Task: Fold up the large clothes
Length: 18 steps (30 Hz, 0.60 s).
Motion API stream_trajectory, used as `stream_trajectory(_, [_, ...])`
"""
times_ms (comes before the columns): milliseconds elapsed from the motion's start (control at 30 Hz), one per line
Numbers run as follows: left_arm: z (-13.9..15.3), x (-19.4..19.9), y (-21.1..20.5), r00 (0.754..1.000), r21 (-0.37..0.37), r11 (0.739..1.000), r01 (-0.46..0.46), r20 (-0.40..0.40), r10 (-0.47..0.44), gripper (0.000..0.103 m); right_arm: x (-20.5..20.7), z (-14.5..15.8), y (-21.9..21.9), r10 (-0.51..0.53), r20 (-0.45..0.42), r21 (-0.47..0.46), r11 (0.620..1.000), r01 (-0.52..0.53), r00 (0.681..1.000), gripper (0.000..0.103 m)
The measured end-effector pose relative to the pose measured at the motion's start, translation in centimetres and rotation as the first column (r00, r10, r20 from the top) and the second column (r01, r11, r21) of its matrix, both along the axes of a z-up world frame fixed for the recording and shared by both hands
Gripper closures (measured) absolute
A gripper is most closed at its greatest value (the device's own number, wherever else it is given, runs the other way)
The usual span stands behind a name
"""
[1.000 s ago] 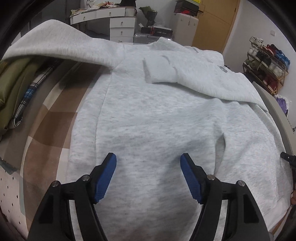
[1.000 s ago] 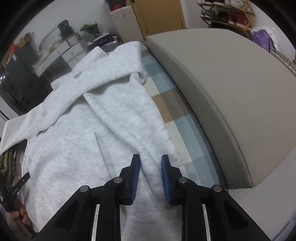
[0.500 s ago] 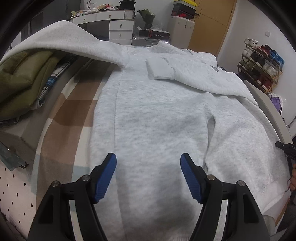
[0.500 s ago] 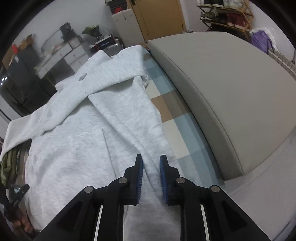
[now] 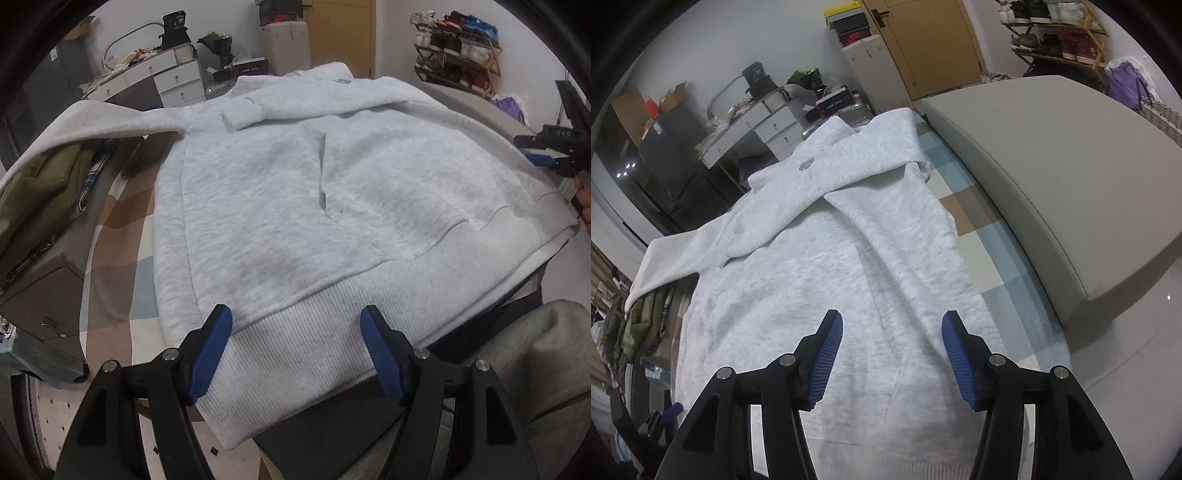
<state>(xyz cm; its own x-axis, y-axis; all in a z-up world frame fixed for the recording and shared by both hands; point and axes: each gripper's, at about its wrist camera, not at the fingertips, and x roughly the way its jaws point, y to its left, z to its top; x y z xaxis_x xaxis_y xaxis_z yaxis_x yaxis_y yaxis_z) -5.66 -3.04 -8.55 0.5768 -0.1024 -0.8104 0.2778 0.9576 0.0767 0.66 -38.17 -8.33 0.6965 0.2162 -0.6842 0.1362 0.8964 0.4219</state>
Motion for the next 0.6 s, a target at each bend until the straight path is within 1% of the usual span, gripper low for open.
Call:
stream_trajectory(67, [0.0, 0.7, -0.1, 1.0, -0.009, 1.0, -0.01, 0.004, 0.011, 0.034, -0.1, -0.2, 0.3, 0.001, -0.005, 0.003, 1.0, -0.001, 1.0, 0.047])
stream_trajectory(100, [0.3, 0.9, 0.0, 1.0, -0.039, 0.999, -0.017, 0.007, 0.018, 0.034, -0.2, -0.3, 0.4, 0.0, -0.007, 0.006, 1.0, 0.0, 1.0, 0.047])
stream_trajectory(133, [0.6, 1.2, 0.3, 1.0, -0.087, 0.996, -0.022, 0.007, 0.023, 0.034, -0.2, -0.4, 0.5, 0.002, -0.009, 0.007, 1.0, -0.002, 1.0, 0.046])
stream_trajectory(200, [0.8, 1.7, 0.8, 0.999, -0.186, 0.981, -0.045, -0.011, 0.044, 0.034, -0.4, -0.5, 0.6, 0.001, -0.008, 0.007, 1.0, -0.001, 1.0, 0.045])
stream_trajectory(233, [0.7, 2.3, 0.9, 0.998, -0.221, 0.973, -0.058, -0.027, 0.054, 0.034, -0.3, -0.5, 0.6, 0.001, -0.008, 0.009, 1.0, -0.001, 1.0, 0.045])
stream_trajectory(267, [0.4, 2.6, 0.8, 0.997, -0.232, 0.969, -0.08, -0.042, 0.072, 0.034, -0.3, -0.6, 0.5, 0.0, -0.008, 0.011, 1.0, 0.0, 1.0, 0.045])
stream_trajectory(300, [-0.1, 3.2, 0.6, 0.993, -0.225, 0.968, -0.115, -0.065, 0.103, 0.034, -0.3, -0.6, 0.5, -0.002, -0.007, 0.013, 1.0, 0.003, 1.0, 0.045])
stream_trajectory(333, [-0.4, 3.5, 0.5, 0.988, -0.213, 0.966, -0.148, -0.082, 0.133, 0.037, -0.3, -0.6, 0.4, -0.002, -0.008, 0.016, 1.0, 0.003, 1.0, 0.045])
stream_trajectory(367, [-0.4, 3.4, 0.3, 0.986, -0.2, 0.966, -0.166, -0.06, 0.157, 0.055, -0.3, -0.6, 0.4, 0.0, -0.008, 0.017, 1.0, 0.001, 1.0, 0.045])
stream_trajectory(400, [-0.4, 3.3, -0.1, 0.988, -0.193, 0.969, -0.153, -0.046, 0.147, 0.074, -0.3, -0.6, 0.3, 0.001, -0.005, 0.018, 1.0, -0.001, 1.0, 0.045])
stream_trajectory(433, [-0.3, 3.2, -0.5, 0.992, -0.19, 0.974, -0.126, -0.051, 0.119, 0.099, -0.3, -0.6, 0.2, 0.001, -0.004, 0.019, 1.0, -0.001, 1.0, 0.045])
stream_trajectory(467, [-0.1, 2.9, -0.7, 0.992, -0.172, 0.977, -0.127, -0.028, 0.124, 0.101, -0.3, -0.5, 0.2, 0.0, -0.003, 0.02, 1.0, 0.0, 1.0, 0.045])
stream_trajectory(500, [0.4, 2.6, -0.8, 0.992, -0.17, 0.978, -0.122, -0.005, 0.123, 0.102, -0.3, -0.5, 0.1, 0.0, 0.002, 0.023, 1.0, 0.0, 1.0, 0.045])
stream_trajectory(567, [1.6, 2.0, -0.3, 0.993, -0.201, 0.974, -0.107, 0.028, 0.115, 0.103, -0.3, -0.3, 0.0, 0.0, 0.01, 0.027, 1.0, -0.001, 1.0, 0.045])
stream_trajectory(600, [2.4, 1.7, 0.2, 0.992, -0.229, 0.967, -0.107, 0.042, 0.12, 0.103, -0.3, -0.1, -0.1, -0.002, 0.019, 0.029, 1.0, 0.002, 1.0, 0.045])
